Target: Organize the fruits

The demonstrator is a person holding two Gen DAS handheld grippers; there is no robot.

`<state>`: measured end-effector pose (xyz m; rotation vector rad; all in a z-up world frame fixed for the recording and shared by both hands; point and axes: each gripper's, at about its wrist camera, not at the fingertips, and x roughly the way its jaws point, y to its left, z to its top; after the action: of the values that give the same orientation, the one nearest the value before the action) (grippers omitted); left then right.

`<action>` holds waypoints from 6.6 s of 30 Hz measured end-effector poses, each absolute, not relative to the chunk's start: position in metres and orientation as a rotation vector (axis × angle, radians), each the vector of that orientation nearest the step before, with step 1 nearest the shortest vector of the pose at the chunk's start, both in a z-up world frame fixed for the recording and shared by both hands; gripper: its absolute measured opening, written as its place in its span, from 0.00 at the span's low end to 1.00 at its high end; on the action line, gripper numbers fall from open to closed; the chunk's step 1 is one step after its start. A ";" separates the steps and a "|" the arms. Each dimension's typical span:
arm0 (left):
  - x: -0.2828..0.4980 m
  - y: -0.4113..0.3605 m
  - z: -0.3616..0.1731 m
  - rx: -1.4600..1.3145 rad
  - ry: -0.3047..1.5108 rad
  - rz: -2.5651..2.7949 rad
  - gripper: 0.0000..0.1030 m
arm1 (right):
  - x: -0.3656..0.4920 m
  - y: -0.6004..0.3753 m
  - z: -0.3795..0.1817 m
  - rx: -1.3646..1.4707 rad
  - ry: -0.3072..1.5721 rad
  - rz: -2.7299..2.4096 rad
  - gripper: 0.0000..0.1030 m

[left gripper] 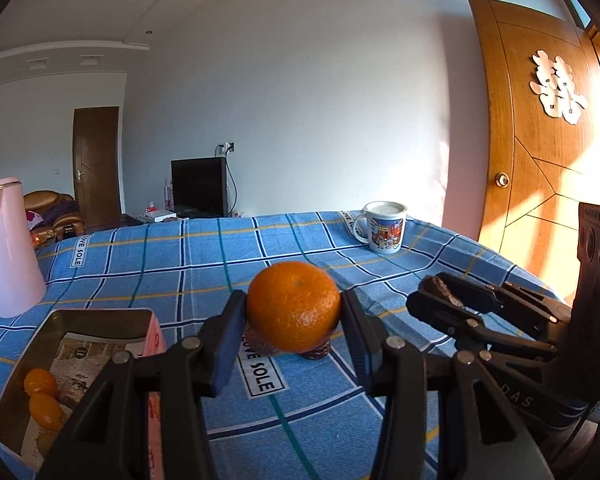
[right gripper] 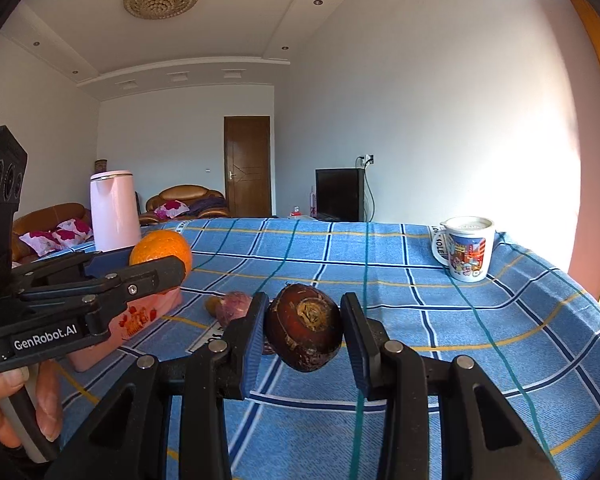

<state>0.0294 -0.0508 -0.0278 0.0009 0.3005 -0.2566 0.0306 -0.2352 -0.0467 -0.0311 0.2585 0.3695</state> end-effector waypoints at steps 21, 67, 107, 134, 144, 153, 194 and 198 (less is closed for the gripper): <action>0.012 0.075 -0.034 -0.108 0.372 0.001 0.48 | 0.029 -0.102 -0.023 -0.100 0.292 0.718 0.38; 0.011 0.118 -0.067 -0.099 0.519 0.144 0.68 | 0.051 -0.019 -0.069 -0.225 0.532 0.846 0.49; 0.129 -0.034 -0.061 -0.014 0.680 -0.155 0.86 | 0.163 -0.171 -0.091 -0.068 0.872 0.485 0.40; 0.168 -0.069 -0.082 -0.047 0.802 -0.302 0.53 | 0.155 -0.221 -0.075 0.124 0.751 0.294 0.40; 0.166 -0.057 -0.078 -0.115 0.781 -0.315 0.52 | 0.151 -0.223 -0.072 0.128 0.722 0.300 0.39; 0.153 -0.054 -0.067 -0.105 0.684 -0.285 0.52 | 0.143 -0.219 -0.065 0.112 0.665 0.326 0.39; 0.109 -0.063 -0.044 0.020 0.410 -0.185 0.52 | 0.103 -0.214 -0.043 0.045 0.429 0.332 0.40; 0.102 -0.059 -0.042 0.010 0.385 -0.170 0.52 | 0.098 -0.214 -0.041 0.041 0.403 0.331 0.40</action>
<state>0.1023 -0.0585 -0.0418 0.0100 0.3855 -0.1700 0.0979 -0.2137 -0.0410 0.0413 0.4033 0.3307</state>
